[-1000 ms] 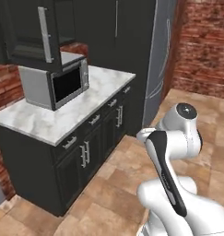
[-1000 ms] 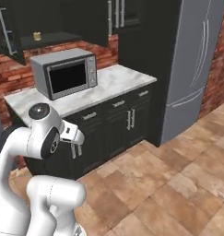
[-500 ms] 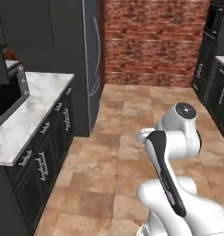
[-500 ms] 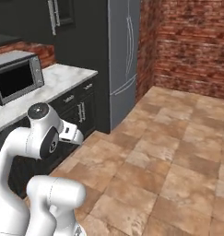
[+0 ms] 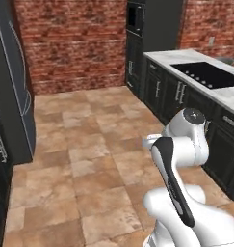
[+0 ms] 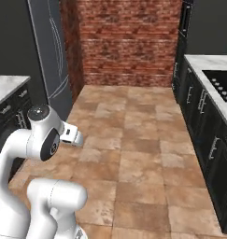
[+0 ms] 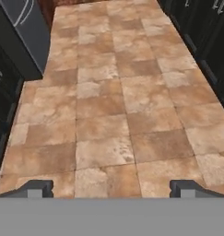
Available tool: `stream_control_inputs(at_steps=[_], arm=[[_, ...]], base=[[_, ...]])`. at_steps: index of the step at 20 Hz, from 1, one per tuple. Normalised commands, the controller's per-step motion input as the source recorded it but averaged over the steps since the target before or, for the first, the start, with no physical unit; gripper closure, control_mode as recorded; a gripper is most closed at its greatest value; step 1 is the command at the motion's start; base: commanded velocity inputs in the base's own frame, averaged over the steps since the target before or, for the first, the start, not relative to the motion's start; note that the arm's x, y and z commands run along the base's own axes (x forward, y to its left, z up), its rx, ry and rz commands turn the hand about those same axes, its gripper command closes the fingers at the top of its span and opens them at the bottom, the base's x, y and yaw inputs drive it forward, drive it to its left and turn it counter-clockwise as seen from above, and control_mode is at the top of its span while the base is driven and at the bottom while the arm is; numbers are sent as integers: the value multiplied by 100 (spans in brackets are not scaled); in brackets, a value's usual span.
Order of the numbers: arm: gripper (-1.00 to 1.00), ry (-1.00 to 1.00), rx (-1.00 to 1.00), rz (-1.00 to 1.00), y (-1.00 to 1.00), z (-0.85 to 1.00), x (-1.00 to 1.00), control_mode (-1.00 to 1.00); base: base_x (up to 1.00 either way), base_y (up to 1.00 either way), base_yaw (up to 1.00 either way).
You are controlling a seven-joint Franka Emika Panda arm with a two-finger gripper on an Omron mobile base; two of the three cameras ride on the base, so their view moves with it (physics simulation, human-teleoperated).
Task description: Pick the candle and candle from the dining table and place them in the open cabinet. Close the cabinet after placing the objects.
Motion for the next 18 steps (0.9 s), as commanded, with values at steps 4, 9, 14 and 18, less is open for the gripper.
stream_control_inputs(at_steps=[4, 9, 14, 18], arm=[[-100, 0, 0, 0, 0, 0, 0, 100], [-100, 0, 0, 0, 0, 0, 0, 100], [-100, 0, 0, 0, 0, 0, 0, 100], [-100, 0, 0, 0, 0, 0, 0, 100]], base=[[-17, 0, -64], [-7, 0, -65], [-1, 0, -63], [0, 0, -63]])
